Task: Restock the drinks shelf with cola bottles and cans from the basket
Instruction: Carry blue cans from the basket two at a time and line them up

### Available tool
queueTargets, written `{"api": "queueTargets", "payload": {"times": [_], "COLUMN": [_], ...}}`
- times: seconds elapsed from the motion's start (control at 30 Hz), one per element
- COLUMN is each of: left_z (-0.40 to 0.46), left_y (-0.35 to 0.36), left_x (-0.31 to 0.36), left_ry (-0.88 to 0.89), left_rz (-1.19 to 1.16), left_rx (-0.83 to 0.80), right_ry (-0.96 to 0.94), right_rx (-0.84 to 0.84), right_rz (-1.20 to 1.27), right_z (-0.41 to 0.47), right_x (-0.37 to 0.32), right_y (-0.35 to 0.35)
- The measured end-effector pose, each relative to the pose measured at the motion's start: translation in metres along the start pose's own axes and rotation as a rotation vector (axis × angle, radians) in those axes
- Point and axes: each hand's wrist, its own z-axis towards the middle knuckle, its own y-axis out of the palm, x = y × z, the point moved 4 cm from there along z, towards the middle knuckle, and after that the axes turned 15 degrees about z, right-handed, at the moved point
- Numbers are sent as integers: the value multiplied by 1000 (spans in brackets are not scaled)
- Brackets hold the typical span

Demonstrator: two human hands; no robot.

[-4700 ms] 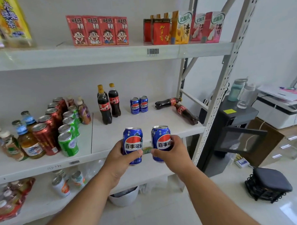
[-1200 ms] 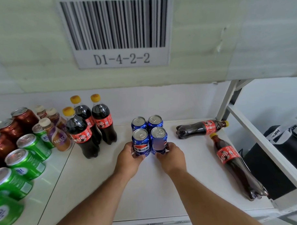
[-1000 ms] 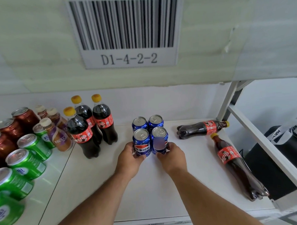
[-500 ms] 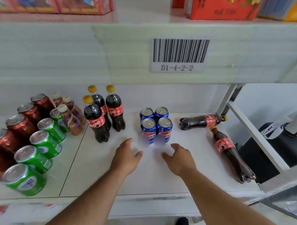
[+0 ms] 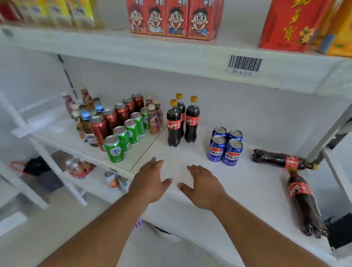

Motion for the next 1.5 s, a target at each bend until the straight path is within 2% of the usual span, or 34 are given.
{"api": "queueTargets", "payload": {"times": [0.1,0.47,0.9,1.23,1.5], "left_z": [-54,-256,-520,-680,-731], "left_y": [-5,-13,-21,-17,-13], "left_x": [-29,-145,-287,-395,-464], "left_ry": [-116,-582,-1140,-1345,-1425], "left_rz": [35,16,-122,-224,-245], "left_rx": [-1,15,157,181,163], "right_ry": [-122,-432,-852,-979,-1033], "right_rx": [-121,-371,-715,-860,-911], "right_rz": [-49,21,-55,-117,-137], "right_z": [-24,-98,-233,-345,-382], "right_x": [-26,-150,-369,-499,-569], "right_y": [20,114,266,396,461]}}
